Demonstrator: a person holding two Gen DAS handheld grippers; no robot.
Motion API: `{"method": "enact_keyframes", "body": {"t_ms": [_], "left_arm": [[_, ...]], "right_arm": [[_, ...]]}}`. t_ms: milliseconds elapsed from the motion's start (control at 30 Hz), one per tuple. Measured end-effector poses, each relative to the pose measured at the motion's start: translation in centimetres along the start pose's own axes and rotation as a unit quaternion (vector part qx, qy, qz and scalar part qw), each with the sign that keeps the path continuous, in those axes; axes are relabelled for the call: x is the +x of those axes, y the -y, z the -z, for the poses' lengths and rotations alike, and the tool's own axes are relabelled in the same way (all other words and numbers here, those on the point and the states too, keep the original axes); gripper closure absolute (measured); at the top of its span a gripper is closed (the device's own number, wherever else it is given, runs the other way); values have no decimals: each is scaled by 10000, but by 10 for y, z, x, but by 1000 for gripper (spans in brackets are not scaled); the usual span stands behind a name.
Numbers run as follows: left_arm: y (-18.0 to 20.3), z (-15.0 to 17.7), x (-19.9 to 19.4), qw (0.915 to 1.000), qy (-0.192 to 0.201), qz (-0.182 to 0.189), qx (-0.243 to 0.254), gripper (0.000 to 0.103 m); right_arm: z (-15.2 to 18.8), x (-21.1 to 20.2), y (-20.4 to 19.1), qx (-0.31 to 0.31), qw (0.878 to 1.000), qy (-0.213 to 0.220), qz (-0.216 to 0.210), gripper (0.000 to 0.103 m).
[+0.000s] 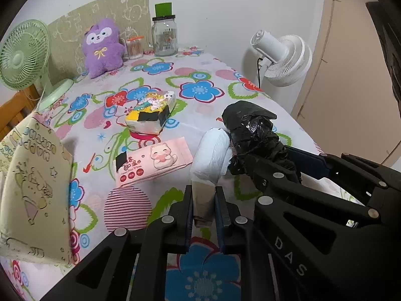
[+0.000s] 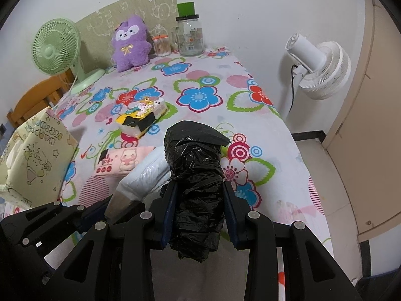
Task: Organize soft objects
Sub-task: 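Carry the white pad with the left tool while the right tool carries the black object to the box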
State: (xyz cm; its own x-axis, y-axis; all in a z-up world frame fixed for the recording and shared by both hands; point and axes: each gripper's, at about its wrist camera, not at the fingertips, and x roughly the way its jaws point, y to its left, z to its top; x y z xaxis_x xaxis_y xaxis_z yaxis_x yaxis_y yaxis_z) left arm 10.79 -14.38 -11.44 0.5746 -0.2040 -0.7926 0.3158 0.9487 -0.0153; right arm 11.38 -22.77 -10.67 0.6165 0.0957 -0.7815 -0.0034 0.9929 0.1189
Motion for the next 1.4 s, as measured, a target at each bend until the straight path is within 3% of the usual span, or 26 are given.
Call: {"method": "enact_keyframes", "body": {"t_ms": [1400], "left_arm": [[-30,5,-109,9960,848,-230,140,90]], "right_arm": [[-9,-104,-59,-199,9964,822,113,65]]}}
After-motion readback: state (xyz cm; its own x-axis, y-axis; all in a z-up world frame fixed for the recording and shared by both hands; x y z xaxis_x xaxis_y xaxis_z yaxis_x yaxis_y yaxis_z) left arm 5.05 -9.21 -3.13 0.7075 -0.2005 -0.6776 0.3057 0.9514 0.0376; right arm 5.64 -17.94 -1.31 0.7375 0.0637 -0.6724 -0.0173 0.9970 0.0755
